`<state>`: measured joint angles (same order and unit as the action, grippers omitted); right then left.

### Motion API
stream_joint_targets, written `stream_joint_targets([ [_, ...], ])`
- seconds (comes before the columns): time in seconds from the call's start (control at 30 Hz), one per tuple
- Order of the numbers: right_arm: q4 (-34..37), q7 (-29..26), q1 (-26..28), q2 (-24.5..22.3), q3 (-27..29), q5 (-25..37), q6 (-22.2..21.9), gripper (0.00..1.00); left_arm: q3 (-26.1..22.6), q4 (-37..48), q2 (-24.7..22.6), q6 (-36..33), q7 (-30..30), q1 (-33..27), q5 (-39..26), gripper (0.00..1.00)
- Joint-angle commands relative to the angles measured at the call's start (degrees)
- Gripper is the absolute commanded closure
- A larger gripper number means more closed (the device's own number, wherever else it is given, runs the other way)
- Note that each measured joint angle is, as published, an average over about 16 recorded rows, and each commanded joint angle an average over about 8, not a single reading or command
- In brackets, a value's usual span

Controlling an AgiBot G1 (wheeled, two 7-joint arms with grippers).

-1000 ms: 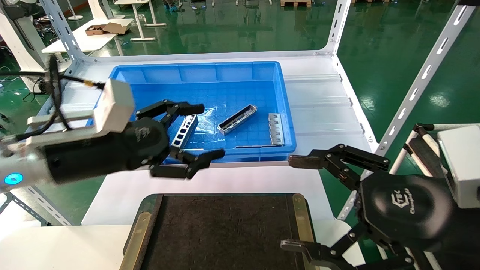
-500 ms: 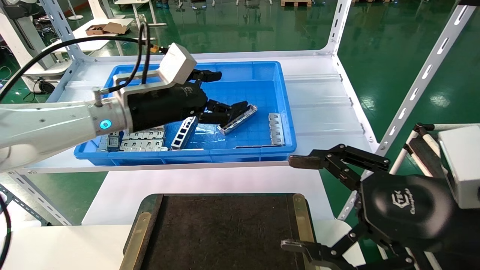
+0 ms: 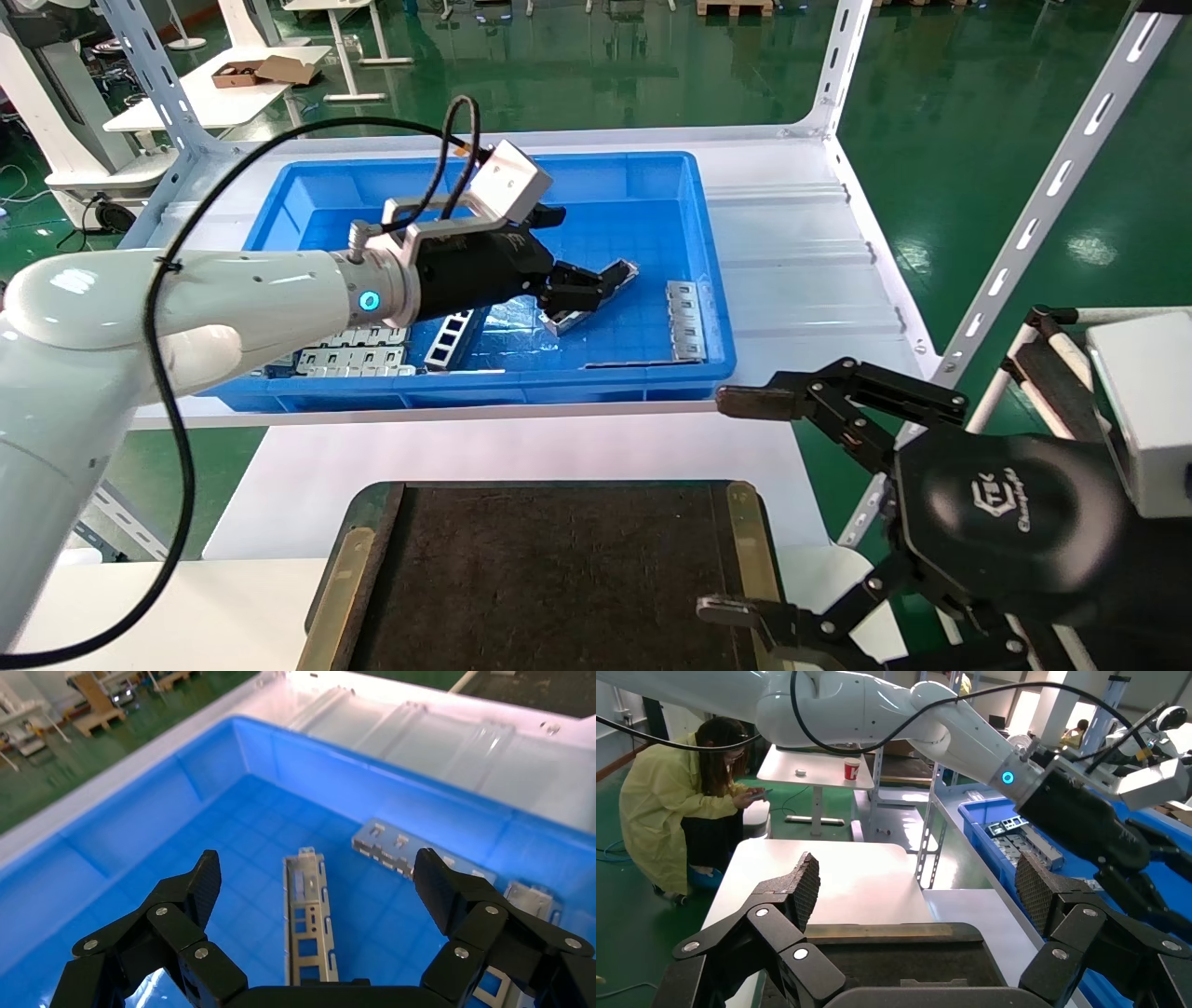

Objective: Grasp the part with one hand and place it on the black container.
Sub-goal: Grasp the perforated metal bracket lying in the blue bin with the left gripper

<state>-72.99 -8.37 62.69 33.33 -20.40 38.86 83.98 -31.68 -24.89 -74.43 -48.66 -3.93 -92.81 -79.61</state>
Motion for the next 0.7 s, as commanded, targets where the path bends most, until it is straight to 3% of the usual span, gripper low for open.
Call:
stream_joint_targets([
  [0.03,0.0,0.0,0.0,0.0,0.0,0.0,0.0,0.0,-0.21,2.87,-1.44,0.75,0.98,-0.69,-0.42,0.0],
  [0.3,0.0,0.0,0.0,0.0,-0.01,-0.01,0.0,0.04,-1.69,7.11,-3.32,1.64,1.9,-1.34,0.57,0.0],
  [0.37,0.0,0.01,0.0,0.0,-0.01,-0.01,0.0,0.23,-2.37,7.29,-3.46,2.18,1.66,-1.22,0.91,0.16],
  [0.57,0.0,0.01,0.0,-0.01,-0.02,-0.01,-0.01,0.94,-4.94,7.08,-3.68,4.68,-0.15,-0.56,1.88,0.92],
  [0.63,0.0,0.01,0.0,-0.01,-0.02,-0.01,-0.01,1.0,-5.95,6.92,-3.72,5.64,-0.93,-0.29,2.2,1.0],
  [0.7,0.0,0.01,0.0,-0.01,-0.02,-0.01,-0.01,1.0,-6.94,6.8,-3.75,6.66,-1.77,-0.01,2.56,1.0],
])
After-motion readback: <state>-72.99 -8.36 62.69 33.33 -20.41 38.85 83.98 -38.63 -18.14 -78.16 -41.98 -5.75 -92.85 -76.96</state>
